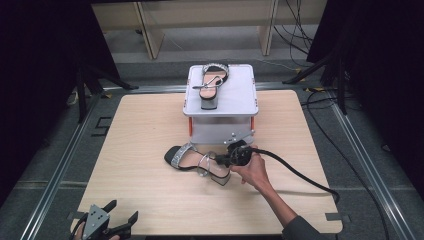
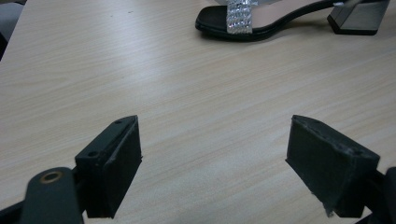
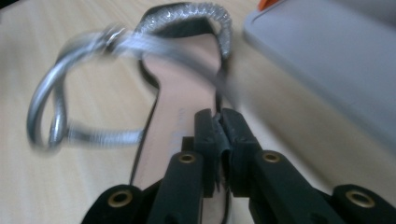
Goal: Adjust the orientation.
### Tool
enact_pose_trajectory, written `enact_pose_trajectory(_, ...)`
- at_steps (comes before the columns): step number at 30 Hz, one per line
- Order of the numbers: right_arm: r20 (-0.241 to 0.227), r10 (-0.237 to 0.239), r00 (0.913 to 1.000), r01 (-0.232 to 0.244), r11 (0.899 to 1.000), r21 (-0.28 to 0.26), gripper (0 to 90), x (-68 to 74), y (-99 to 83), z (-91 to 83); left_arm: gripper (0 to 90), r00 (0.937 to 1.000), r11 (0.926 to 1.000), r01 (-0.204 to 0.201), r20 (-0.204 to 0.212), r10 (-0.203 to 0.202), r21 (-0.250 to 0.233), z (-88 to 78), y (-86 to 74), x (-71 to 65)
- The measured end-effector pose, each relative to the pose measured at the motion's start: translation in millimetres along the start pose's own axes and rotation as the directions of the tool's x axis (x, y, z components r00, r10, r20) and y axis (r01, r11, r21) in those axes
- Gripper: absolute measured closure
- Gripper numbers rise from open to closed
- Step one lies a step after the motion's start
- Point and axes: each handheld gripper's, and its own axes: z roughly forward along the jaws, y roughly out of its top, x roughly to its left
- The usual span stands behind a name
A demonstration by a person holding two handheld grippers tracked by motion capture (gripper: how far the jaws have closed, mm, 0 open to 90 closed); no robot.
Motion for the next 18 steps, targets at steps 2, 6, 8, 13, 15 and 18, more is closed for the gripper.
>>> enact_pose_trajectory(2,-0.024,0.013,0.9996,-0.013,1.0,0.02,77.2,-1.1,-0.2,-2.8,17.3,1.0,0.9999,0.009,0.001,-0.009,-0.007,0.7,-0.3,-0.6)
enact_pose_trajectory(6,0.043,-0.029,0.9987,0.027,0.999,0.042,62.1,2.2,0.0,-7.1,17.3,1.0,1.0,0.001,-0.002,-0.001,-0.005,-0.1,-0.1,-0.5)
enact_pose_trajectory(8,0.041,-0.007,0.9991,0.006,1.0,0.03,61.6,2.0,-3.0,-8.5,17.3,1.0,1.0,0.001,-0.008,-0.001,0.0,-1.3,0.1,-0.2)
enact_pose_trajectory(13,-0.023,0.033,0.9992,-0.032,0.998,0.046,60.8,7.8,-12.5,-17.1,17.3,0.9996,0.9996,-0.025,-0.011,0.025,0.014,-1.2,0.2,1.9)
enact_pose_trajectory(15,-0.01,-0.009,0.9999,0.009,0.999,0.043,58.7,14.1,-16.0,-19.2,17.3,1.0,0.9999,0.006,-0.004,-0.006,-0.014,-0.4,0.0,0.4)
enact_pose_trajectory(18,-0.018,0.001,0.9998,0.0,0.999,0.048,56.6,24.3,-21.6,-21.0,17.3,1.0,1.0,0.001,-0.006,-0.001,-0.001,-0.9,0.6,-0.4)
